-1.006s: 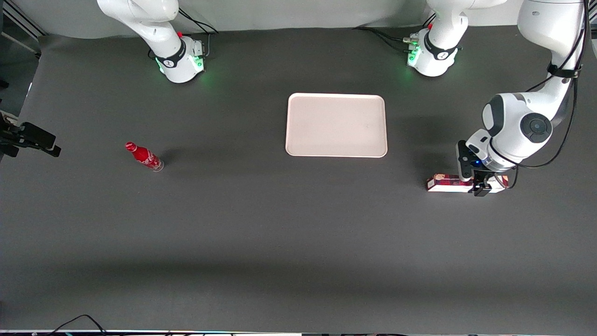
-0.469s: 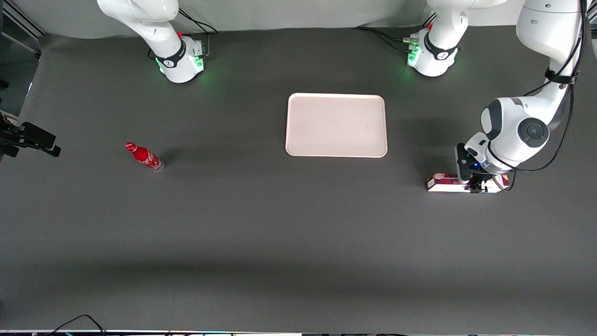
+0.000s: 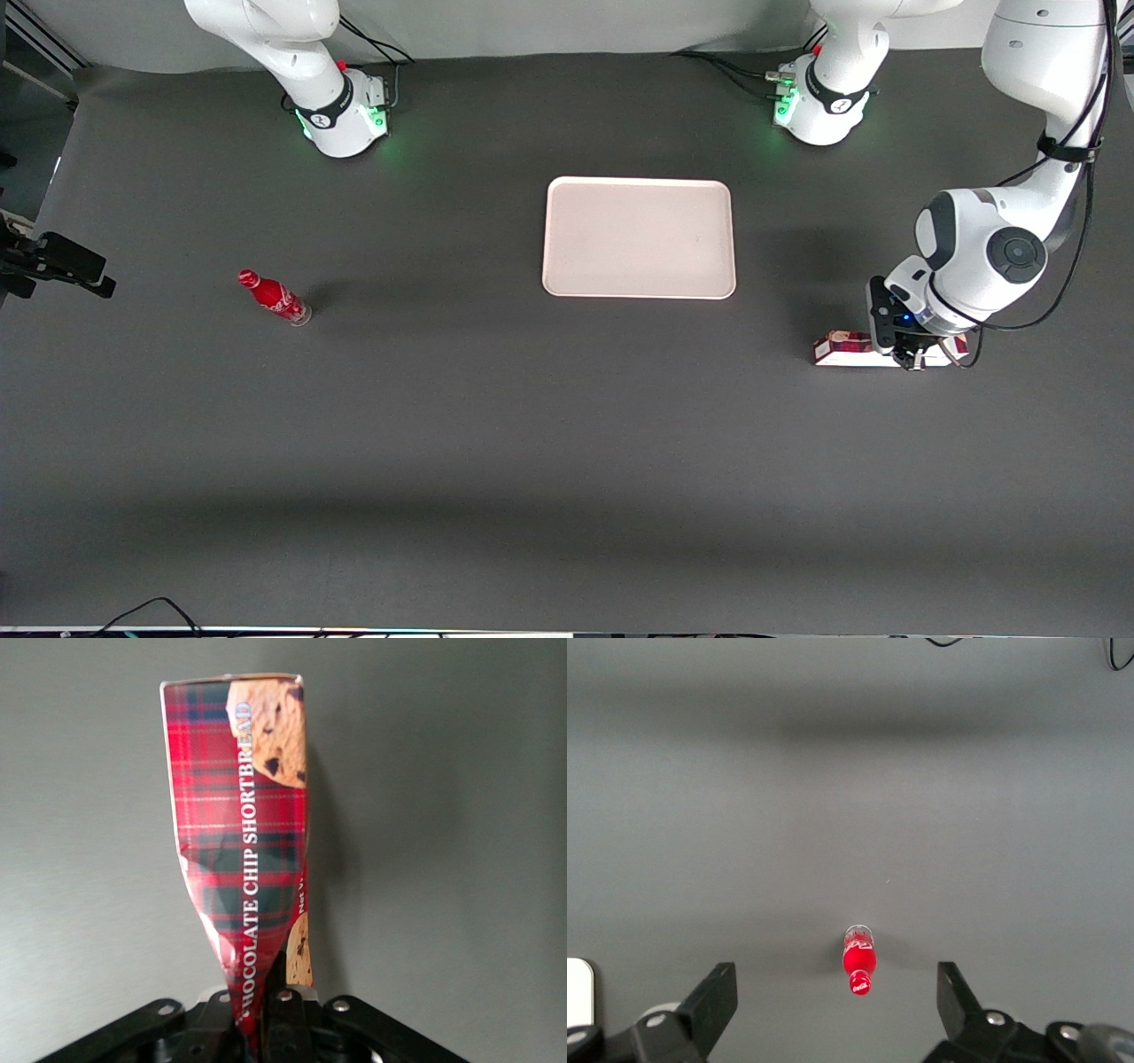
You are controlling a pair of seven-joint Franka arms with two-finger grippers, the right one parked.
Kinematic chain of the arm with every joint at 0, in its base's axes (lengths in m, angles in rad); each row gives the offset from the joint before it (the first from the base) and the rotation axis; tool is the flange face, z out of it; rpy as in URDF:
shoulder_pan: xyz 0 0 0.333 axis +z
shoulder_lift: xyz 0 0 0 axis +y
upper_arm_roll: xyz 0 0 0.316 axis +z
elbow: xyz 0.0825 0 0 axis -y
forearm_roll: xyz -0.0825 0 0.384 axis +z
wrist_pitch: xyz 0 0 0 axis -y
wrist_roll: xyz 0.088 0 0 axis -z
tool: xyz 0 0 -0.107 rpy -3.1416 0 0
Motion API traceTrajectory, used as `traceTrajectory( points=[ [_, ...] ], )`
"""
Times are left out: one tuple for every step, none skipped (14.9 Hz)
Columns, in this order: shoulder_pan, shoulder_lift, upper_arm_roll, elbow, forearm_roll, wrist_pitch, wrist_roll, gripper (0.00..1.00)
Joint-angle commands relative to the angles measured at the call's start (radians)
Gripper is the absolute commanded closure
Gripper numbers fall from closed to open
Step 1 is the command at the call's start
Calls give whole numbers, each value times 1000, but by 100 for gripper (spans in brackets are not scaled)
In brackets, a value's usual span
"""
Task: Place red cookie box on tray
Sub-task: 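Close the left gripper on the end of the shortbread box, then lift the box upright with the left gripper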
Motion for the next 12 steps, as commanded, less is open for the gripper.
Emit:
traceTrajectory(
  points=[
    [4, -75, -10, 88, -9, -135, 15, 100],
    [2, -98, -12, 137, -9, -225, 4, 100],
    [1, -120, -15, 191, -9, -325, -2, 100],
    [1, -146, -19, 248, -9, -434, -5, 100],
    [-1, -173, -28, 304, -9, -533, -10, 100],
    [-1, -201, -41, 360, -9, -620, -27, 100],
    [-1, -221, -41, 415, -9, -690, -36, 100],
    [1, -233, -41, 472, -9, -764, -36, 100],
    [1, -238, -38, 533, -7, -839, -36, 100],
    [1, -241, -36, 599, -7, -908, -34, 100],
    [1, -241, -36, 660, -7, -969, -34, 100],
    [1, -241, -35, 702, -6, -1014, -36, 100]
  ],
)
